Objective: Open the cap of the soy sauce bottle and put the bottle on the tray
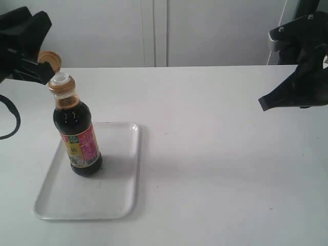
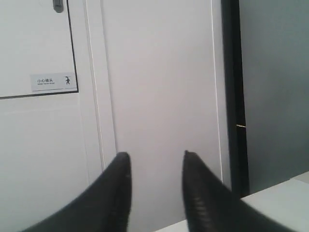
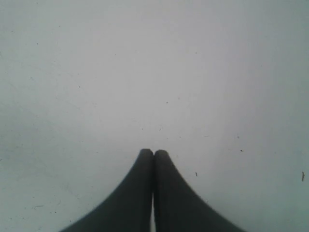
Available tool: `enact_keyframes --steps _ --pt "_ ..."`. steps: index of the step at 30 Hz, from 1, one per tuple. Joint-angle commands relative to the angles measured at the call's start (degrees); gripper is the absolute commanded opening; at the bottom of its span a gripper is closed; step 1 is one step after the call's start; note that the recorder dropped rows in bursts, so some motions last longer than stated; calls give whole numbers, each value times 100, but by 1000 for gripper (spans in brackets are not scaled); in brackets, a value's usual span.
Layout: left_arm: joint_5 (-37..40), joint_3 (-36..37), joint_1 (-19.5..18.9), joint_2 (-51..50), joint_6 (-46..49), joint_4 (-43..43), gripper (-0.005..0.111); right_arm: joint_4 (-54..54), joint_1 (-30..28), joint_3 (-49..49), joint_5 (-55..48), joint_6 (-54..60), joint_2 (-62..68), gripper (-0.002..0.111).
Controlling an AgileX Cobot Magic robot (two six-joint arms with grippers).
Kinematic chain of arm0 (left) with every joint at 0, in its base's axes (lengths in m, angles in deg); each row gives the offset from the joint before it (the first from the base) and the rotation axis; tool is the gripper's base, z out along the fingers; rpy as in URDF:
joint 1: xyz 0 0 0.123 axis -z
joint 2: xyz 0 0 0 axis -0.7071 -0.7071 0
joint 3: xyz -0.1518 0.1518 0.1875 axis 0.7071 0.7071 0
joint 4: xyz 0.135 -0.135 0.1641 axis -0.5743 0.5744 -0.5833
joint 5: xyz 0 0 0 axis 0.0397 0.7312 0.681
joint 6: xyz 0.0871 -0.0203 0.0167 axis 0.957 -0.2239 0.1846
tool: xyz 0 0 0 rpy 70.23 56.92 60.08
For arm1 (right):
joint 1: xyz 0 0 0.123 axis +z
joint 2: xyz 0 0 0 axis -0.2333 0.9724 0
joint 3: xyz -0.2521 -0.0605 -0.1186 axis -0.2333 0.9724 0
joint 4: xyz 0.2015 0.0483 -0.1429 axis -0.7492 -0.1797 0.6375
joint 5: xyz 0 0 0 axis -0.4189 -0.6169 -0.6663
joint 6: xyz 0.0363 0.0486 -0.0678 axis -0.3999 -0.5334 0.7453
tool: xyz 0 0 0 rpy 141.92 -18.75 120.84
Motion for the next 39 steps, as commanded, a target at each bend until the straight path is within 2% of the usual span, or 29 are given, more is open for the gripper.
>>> enact_keyframes --steps 1,2,16,22,31,39 --pt "722 -180 14 194 382 126 6 -10 -34 17 68 -18 7 0" --pt "918 -221 14 221 457 126 0 -10 -34 17 68 -18 7 0" --pt "5305 -1533 14 632 558 238 0 12 -36 17 234 20 7 0" --pt "6580 -1946 14 969 558 238 0 41 -36 -32 75 125 7 0" --pt "8862 -2444 14 1225 568 -5 0 435 -48 -427 -1262 125 7 0" --pt "10012 -2444 14 1415 568 -82 0 342 -453 -437 -1871 125 7 0"
